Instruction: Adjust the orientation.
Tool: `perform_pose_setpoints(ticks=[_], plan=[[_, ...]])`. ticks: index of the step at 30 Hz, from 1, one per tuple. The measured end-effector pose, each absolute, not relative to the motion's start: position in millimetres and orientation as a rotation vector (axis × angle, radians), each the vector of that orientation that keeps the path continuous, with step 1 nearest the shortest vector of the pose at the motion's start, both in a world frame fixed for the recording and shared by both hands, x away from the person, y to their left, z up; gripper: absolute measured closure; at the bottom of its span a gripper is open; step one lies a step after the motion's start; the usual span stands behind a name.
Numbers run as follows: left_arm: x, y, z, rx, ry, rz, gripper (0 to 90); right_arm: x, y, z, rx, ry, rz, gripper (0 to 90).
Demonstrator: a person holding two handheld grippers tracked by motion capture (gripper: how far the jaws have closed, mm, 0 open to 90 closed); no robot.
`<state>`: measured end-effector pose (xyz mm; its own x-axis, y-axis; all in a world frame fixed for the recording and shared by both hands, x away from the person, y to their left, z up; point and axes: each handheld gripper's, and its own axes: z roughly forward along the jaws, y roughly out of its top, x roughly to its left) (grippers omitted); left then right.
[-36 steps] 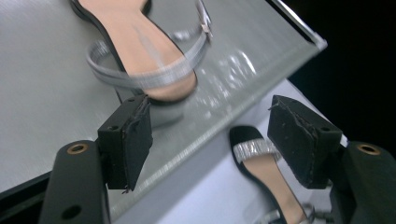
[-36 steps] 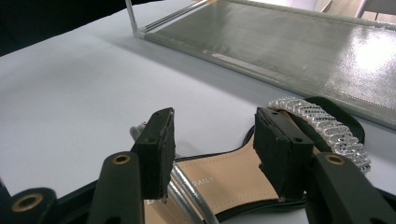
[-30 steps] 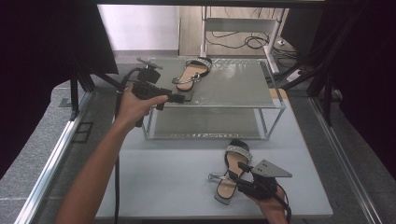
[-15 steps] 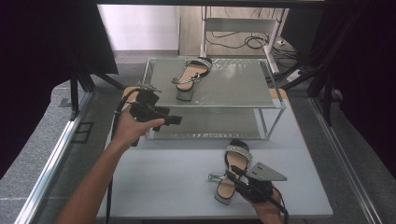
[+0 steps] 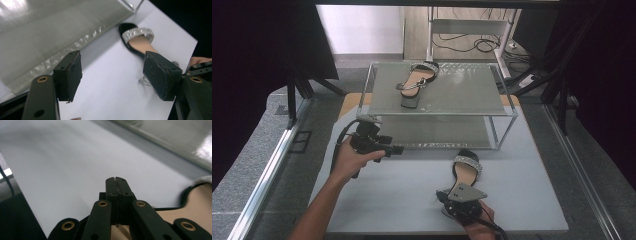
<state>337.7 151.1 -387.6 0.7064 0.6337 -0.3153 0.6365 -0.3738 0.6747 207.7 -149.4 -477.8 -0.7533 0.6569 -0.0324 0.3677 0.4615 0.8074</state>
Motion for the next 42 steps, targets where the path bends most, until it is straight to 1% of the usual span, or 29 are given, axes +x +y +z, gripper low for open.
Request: perform_pose_setpoints(ticks=[1,3,4,5,9,12,14,15,18,23,24,25,26,28,31,33,38,39,42], plan=[[337.7,151.1,-387.6,2.089,0.966,-0.004,31.5,207.7,-149.4,-477.8,0.868,2.376,1.189,89.6],[331.4,147.8,-403.3,2.112,0.971,0.003,31.5,207.1,-142.0,-484.2,0.849,2.403,1.146,89.8],[331.4,147.8,-403.3,2.112,0.971,0.003,31.4,207.1,-142.0,-484.2,0.849,2.403,1.146,89.8],[326.7,145.2,-413.6,2.107,0.972,-0.012,31.5,207.5,-140.0,-485.2,0.840,2.406,1.132,89.9],[319.8,139.8,-427.4,2.117,0.979,-0.008,31.4,207.3,-141.2,-484.5,0.850,2.412,1.126,89.9],[316.3,138.4,-439.5,2.116,0.979,-0.032,31.4,205.6,-143.2,-483.9,0.851,2.413,1.114,89.9],[314.6,139.4,-446.0,2.107,0.988,-0.038,31.3,202.7,-149.3,-483.2,0.841,2.402,1.090,90.0],[312.4,142.0,-452.1,2.079,1.012,-0.028,32.1,200.5,-159.4,-482.8,0.850,2.403,1.091,90.0],[310.2,143.3,-458.3,2.078,1.015,-0.033,32.1,199.3,-170.9,-482.4,0.877,2.402,1.102,90.0],[306.4,147.9,-478.0,2.073,1.037,-0.081,31.9,195.6,-201.2,-481.1,0.933,2.346,1.047,90.0],[306.4,147.9,-478.0,2.073,1.037,-0.081,31.8,195.6,-201.2,-481.1,0.933,2.346,1.047,90.0],[306.9,149.6,-480.2,2.094,1.050,-0.076,31.6,195.5,-216.7,-480.6,0.962,2.336,1.068,90.0],[306.9,149.6,-480.2,2.094,1.050,-0.076,31.6,195.9,-221.7,-480.3,0.978,2.335,1.086,90.0],[306.3,154.4,-480.5,2.066,1.065,-0.076,31.7,197.9,-233.5,-479.2,1.006,2.320,1.104,90.0],[305.0,156.7,-482.8,2.064,1.072,-0.078,31.7,200.5,-243.0,-477.5,1.030,2.290,1.076,90.0],[303.4,159.7,-486.6,2.064,1.085,-0.084,31.7,203.8,-254.8,-477.7,1.055,2.287,1.122,90.0],[302.7,163.9,-489.7,2.062,1.104,-0.080,31.8,203.1,-258.5,-473.7,1.064,2.294,1.178,89.9],[302.8,164.4,-489.9,2.059,1.108,-0.080,31.8,199.0,-252.5,-468.7,1.047,2.316,1.232,89.9],[303.0,165.2,-490.5,2.057,1.112,-0.082,31.9,194.7,-242.1,-467.7,1.008,2.352,1.198,89.9]])
